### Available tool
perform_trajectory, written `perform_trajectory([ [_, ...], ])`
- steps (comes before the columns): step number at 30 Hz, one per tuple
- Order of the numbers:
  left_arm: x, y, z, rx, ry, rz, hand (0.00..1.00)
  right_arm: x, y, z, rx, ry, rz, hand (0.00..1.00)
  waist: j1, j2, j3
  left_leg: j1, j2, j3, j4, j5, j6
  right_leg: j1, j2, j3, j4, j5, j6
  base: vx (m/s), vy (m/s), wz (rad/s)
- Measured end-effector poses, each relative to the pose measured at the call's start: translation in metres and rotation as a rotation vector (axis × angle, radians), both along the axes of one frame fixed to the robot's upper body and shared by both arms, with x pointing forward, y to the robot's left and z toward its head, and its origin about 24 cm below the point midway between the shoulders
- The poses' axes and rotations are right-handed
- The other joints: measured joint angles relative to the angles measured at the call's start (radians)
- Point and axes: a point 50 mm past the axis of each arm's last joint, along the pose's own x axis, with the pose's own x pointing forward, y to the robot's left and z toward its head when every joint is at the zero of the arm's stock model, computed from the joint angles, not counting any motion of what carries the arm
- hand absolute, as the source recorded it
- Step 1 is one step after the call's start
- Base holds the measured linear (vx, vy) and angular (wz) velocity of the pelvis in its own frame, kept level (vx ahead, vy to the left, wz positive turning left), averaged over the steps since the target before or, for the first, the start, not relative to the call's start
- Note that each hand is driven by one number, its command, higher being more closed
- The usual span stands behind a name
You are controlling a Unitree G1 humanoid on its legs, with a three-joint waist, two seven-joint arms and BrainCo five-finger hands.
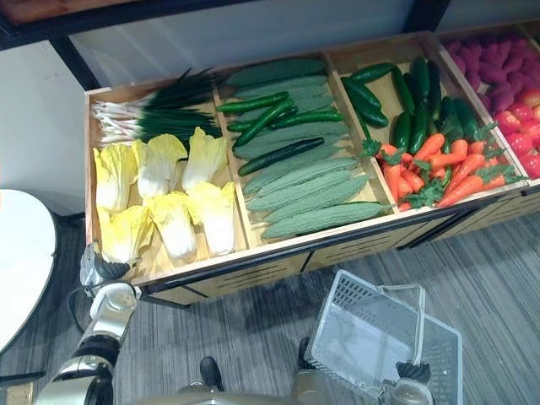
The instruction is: Pick vegetable in the basket
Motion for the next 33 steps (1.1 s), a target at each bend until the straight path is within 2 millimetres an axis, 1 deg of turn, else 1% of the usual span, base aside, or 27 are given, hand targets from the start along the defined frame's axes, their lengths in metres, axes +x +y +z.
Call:
perform_trajectory([
  [3,0.010,0.006,0.012,0.025,-0.035,0.009,0.00,0.006,-0.001,0.003,-0.013,-0.007,0.029,1.00,0.000,-0.007,0.019,-0.027,0.000,0.005,0.000,0.004,-0.001,-0.032,0.001,0.008,0.001,0.008,0.001,-0.06,-0.013,-0.10],
  [6,0.013,0.009,0.018,0.040,-0.054,0.016,0.00,0.009,0.000,0.003,-0.013,-0.013,0.031,1.00,0.002,-0.014,0.034,-0.029,-0.001,0.012,0.000,0.005,-0.001,-0.038,0.001,0.014,0.003,0.011,0.002,-0.01,-0.007,-0.06],
  [19,0.014,0.007,0.018,0.087,-0.027,-0.010,0.00,0.015,0.001,0.004,-0.012,-0.025,0.033,1.00,0.002,-0.017,0.036,-0.026,-0.014,0.017,0.000,0.005,0.000,-0.040,-0.010,0.023,0.000,0.014,0.006,0.02,0.000,-0.01],
  [25,0.014,0.005,0.017,0.091,-0.020,-0.019,0.00,0.012,0.001,0.002,-0.018,-0.011,0.021,1.00,0.000,-0.018,0.036,-0.024,-0.022,0.015,0.000,0.003,0.002,-0.032,-0.017,0.025,-0.015,0.021,0.011,0.00,0.000,0.00],
  [27,0.014,0.005,0.017,0.096,-0.016,-0.026,0.00,0.010,0.002,0.001,-0.015,-0.004,0.018,1.00,0.000,-0.020,0.047,-0.010,-0.025,0.015,0.000,0.000,0.001,-0.019,-0.020,0.025,-0.019,0.022,0.012,0.00,0.000,0.00],
  [33,0.009,0.006,0.014,0.116,0.000,-0.039,0.00,0.010,0.002,0.001,-0.022,-0.002,0.019,1.00,-0.001,-0.020,0.048,-0.007,-0.033,0.026,0.000,-0.006,0.003,-0.018,-0.026,0.037,-0.031,0.027,0.018,0.01,-0.001,-0.05],
])
